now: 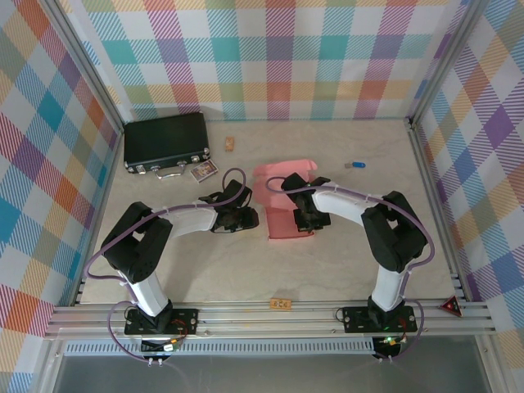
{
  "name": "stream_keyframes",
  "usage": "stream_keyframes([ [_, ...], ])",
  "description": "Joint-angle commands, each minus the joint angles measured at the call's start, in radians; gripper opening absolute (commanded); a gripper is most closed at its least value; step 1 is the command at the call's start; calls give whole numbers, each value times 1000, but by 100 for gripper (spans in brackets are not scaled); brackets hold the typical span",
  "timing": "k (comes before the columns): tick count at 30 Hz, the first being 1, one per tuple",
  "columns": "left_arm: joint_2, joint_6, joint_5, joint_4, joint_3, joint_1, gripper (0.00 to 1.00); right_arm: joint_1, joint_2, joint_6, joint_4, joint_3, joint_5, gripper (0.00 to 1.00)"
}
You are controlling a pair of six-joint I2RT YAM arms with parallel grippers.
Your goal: Fold the paper box
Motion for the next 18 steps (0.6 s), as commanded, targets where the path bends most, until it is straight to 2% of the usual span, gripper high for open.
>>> stream_keyframes([
  [1,43,-11,38,22,11,-7,38,0,47,47,-48,-4,49,13],
  [7,43,-7,39,16,19,-8,38,2,11,55,-39,14,23,14],
  [15,36,-2,36,9,23,-8,38,-1,-50,52,-48,42,11,27],
  [18,35,-1,36,6,25,-8,38,-1,-71,53,-50,48,15,29],
])
